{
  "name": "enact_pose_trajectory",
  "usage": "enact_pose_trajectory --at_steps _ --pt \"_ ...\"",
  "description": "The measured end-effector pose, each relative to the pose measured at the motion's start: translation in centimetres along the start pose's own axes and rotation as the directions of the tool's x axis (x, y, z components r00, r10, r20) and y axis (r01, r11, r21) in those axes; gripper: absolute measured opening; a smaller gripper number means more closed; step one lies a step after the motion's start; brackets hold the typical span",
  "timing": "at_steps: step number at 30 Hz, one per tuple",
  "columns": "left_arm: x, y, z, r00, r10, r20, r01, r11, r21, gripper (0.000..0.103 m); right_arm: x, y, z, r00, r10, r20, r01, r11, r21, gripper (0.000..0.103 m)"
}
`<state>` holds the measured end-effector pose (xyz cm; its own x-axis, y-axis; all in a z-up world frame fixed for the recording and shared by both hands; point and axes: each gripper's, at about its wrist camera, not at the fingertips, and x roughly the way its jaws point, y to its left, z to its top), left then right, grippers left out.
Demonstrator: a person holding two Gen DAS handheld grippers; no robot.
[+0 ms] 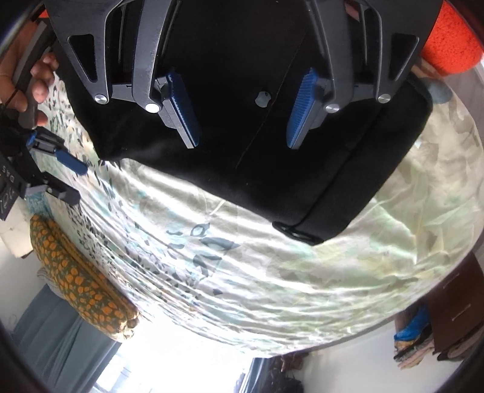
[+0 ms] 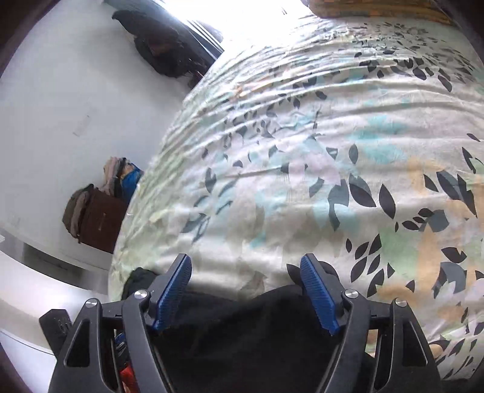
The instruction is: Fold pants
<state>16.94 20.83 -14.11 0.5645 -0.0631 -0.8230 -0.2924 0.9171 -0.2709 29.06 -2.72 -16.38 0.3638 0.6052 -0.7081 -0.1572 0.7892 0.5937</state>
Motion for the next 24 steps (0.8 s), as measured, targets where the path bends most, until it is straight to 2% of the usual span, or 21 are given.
enact_pose_trajectory --at_steps 2,4,5,7,8,9,10,12,13,15,18,19,20,21,22,24 --pt "-0.8 -1.2 0.0 0.999 -0.034 0.039 0.031 0.998 0.061 0.067 -1.9 -0.4 -0.8 0.999 0.034 -0.012 -0.034 0.999 -0.006 0.078" --pt "-0.7 -3.3 -0.5 0.996 -0.079 0.03 0.073 0.984 0.16 0.069 -4.1 -0.7 -2.7 1.0 0.013 -0.028 -0.014 0.998 -0.062 0.08" --pt "-0.3 -4.5 -0.9 0.997 -0.076 0.012 0.072 0.973 0.218 0.069 -5.4 -1.0 -4.1 0.999 0.002 -0.039 -0.006 0.995 -0.096 0.081" --pt "1.2 -6.7 -2.0 1.0 -0.009 -0.021 0.016 0.936 0.351 0.069 -7.8 -2.0 -7.4 0.996 -0.038 -0.077 0.026 0.987 -0.158 0.081" --pt "2.2 -7.2 -2.4 0.997 0.072 -0.023 -0.057 0.918 0.392 0.07 -8.9 -2.5 -9.4 0.993 -0.062 -0.103 0.042 0.982 -0.187 0.081" --pt "3.4 -6.9 -2.5 0.986 0.167 -0.029 -0.142 0.907 0.397 0.07 -10.1 -3.3 -11.3 0.988 -0.087 -0.127 0.058 0.975 -0.214 0.081" --pt "4.1 -6.0 -2.2 0.981 0.188 -0.043 -0.16 0.919 0.36 0.068 -11.5 -4.0 -13.2 0.982 -0.123 -0.145 0.086 0.967 -0.24 0.081" --pt "3.9 -3.8 -1.0 0.993 0.096 -0.065 -0.08 0.973 0.217 0.068 -14.0 -5.8 -16.2 0.967 -0.21 -0.144 0.166 0.949 -0.269 0.081" --pt "3.6 -3.2 -0.6 0.994 0.089 -0.061 -0.077 0.981 0.175 0.067 -15.4 -7.1 -17.4 0.958 -0.253 -0.138 0.212 0.942 -0.259 0.081" --pt "3.4 -2.4 -0.5 0.983 0.184 -0.02 -0.178 0.968 0.174 0.065 -18.2 -10.1 -18.6 0.936 -0.332 -0.116 0.308 0.933 -0.185 0.081" --pt "3.0 -2.5 -0.6 0.984 0.176 -0.01 -0.172 0.971 0.166 0.065 -22.5 -15.9 -19.5 0.88 -0.468 -0.079 0.471 0.882 0.021 0.081" --pt "2.5 -2.9 -0.7 0.984 0.18 -0.006 -0.176 0.969 0.172 0.065 -23.8 -17.7 -19.5 0.869 -0.488 -0.077 0.494 0.864 0.095 0.081" --pt "1.9 -3.4 -0.9 0.983 0.182 0.0 -0.179 0.967 0.182 0.065 -24.7 -18.8 -19.5 0.869 -0.49 -0.068 0.495 0.855 0.154 0.081" --pt "1.0 -4.1 -1.2 0.987 0.159 0.006 -0.157 0.968 0.194 0.065 -25.6 -19.4 -19.5 0.879 -0.475 -0.046 0.474 0.858 0.197 0.081" --pt "-0.1 -4.9 -1.6 0.994 0.106 0.009 -0.106 0.972 0.208 0.066 -26.1 -19.3 -19.3 0.888 -0.46 -0.017 0.453 0.868 0.203 0.081" --pt "-1.8 -7.2 -3.1 0.999 -0.021 -0.027 0.027 0.968 0.25 0.072 -26.2 -18.1 -18.9 0.9 -0.434 0.032 0.426 0.894 0.137 0.081"
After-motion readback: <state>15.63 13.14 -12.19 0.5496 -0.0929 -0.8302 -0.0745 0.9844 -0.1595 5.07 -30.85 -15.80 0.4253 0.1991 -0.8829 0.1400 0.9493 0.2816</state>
